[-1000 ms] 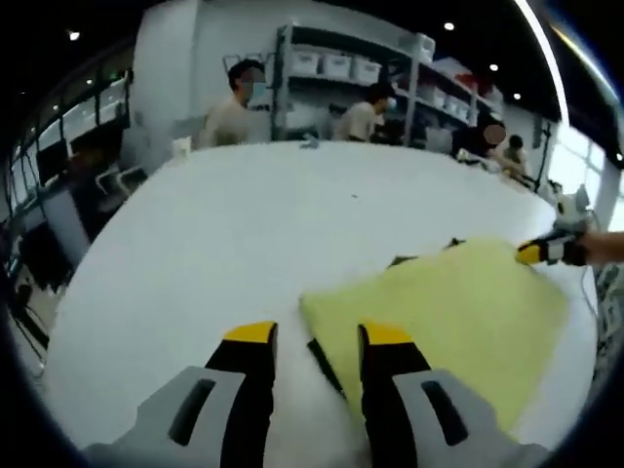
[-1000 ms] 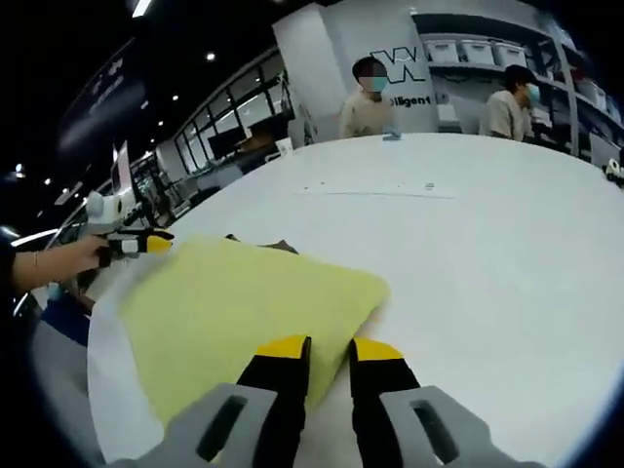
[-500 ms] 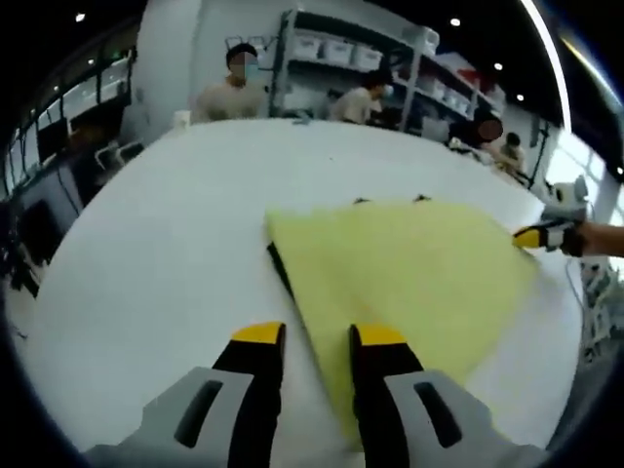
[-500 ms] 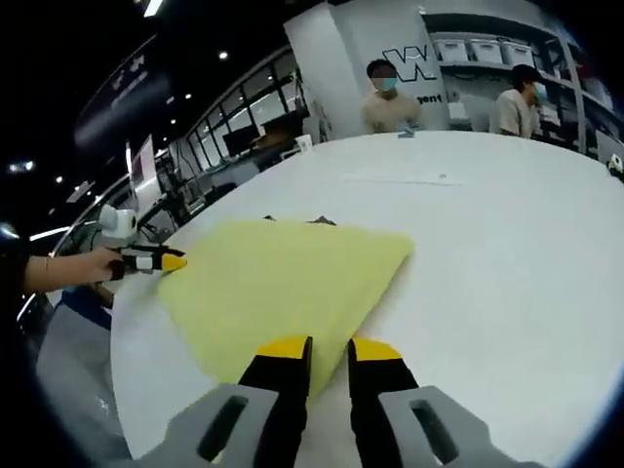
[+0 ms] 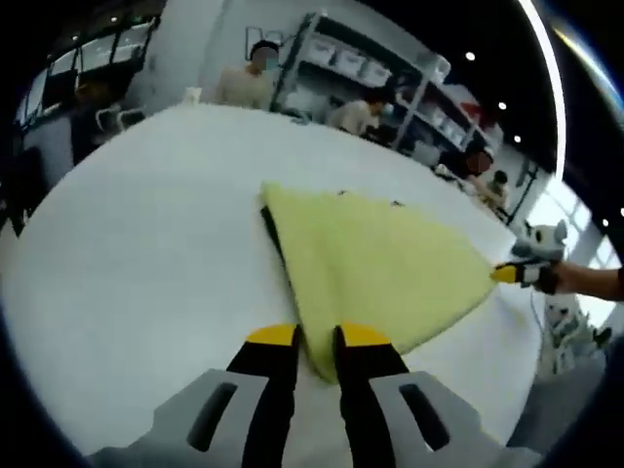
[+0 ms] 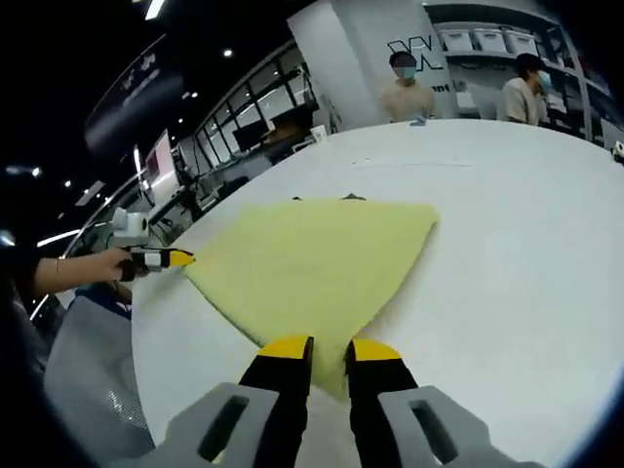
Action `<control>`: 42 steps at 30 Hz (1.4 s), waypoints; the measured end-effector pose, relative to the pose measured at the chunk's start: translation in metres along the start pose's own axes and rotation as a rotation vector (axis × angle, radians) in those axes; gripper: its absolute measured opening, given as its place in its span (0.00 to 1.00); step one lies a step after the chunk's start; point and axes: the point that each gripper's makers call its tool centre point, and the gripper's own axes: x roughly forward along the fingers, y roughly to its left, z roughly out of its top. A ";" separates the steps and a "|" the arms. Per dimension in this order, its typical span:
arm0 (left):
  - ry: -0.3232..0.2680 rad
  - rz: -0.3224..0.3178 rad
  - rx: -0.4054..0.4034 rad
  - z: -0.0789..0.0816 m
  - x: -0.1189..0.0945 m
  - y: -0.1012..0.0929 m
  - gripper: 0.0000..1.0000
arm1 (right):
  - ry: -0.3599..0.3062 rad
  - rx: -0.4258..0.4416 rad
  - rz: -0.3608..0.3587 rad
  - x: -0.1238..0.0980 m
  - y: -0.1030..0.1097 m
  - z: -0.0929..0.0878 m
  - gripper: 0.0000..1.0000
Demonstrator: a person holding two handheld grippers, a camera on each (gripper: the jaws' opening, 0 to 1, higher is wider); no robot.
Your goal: Fold the garment on the visible template until the final outline fits inside the template.
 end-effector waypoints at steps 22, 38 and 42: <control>0.163 -0.123 0.346 -0.016 -0.004 -0.014 0.11 | 0.045 -0.042 0.006 -0.006 0.000 -0.001 0.05; 0.165 -0.167 0.430 -0.012 -0.013 -0.017 0.00 | 0.057 0.069 0.003 -0.007 -0.004 -0.008 0.00; 0.205 -0.160 0.513 -0.011 -0.015 -0.013 0.00 | 0.049 0.069 0.003 -0.008 -0.004 -0.007 0.00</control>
